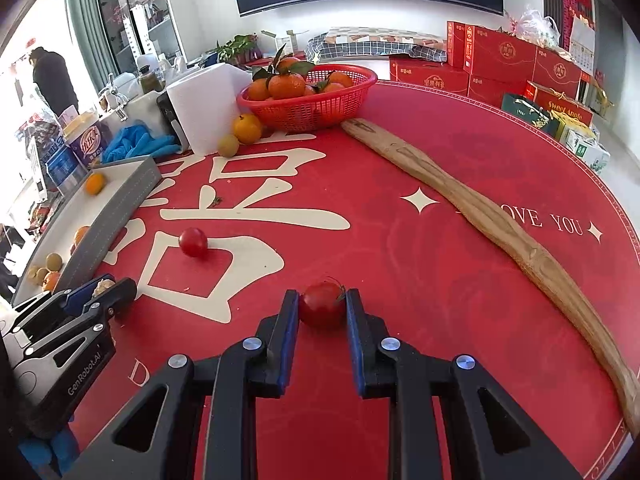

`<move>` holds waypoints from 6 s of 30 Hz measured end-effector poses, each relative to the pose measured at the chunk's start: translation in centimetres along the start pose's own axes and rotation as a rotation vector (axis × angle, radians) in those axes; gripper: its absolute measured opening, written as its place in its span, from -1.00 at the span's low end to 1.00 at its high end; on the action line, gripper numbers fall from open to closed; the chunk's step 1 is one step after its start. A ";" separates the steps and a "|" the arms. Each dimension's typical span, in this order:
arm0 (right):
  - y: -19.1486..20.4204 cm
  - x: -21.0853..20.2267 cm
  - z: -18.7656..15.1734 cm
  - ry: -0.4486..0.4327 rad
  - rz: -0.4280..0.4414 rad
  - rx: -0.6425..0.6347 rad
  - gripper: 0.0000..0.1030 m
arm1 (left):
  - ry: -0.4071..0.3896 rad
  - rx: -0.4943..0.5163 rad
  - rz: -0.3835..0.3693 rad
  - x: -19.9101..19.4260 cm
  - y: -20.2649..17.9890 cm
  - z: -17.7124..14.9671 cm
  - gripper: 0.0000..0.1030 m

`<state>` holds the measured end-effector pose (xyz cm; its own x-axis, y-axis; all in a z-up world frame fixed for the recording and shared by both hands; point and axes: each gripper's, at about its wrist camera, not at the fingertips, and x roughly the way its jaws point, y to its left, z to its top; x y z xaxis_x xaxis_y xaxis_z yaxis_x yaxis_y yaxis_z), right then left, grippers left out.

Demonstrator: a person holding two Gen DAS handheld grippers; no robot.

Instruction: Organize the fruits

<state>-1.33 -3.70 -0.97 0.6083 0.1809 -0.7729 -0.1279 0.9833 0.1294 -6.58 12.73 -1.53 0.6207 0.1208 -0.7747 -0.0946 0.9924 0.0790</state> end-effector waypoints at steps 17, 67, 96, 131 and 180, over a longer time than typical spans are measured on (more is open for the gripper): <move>0.0 0.0 0.0 0.000 0.000 0.001 -0.54 | 0.000 0.001 0.000 0.0 -0.1 0.0 -0.50; -0.1 0.0 0.0 -0.001 0.002 0.004 -0.54 | 0.000 -0.001 0.029 0.0 -0.2 -0.1 -0.49; 1.4 -1.8 2.3 0.021 0.140 0.004 -0.54 | -0.029 -0.102 0.048 -4.2 6.2 2.2 -0.50; 21.9 2.4 7.5 0.164 0.377 -0.253 -0.54 | -0.008 -0.223 0.162 -1.4 17.9 -0.1 -0.50; -3.1 2.5 2.8 0.114 -0.105 -0.076 0.99 | 0.090 0.086 -0.122 4.4 -4.7 5.8 0.37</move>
<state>2.78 -6.20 -1.54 0.5294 0.0698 -0.8455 -0.1301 0.9915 0.0005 1.06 8.73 -1.68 0.5507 0.0000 -0.8347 0.0467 0.9984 0.0309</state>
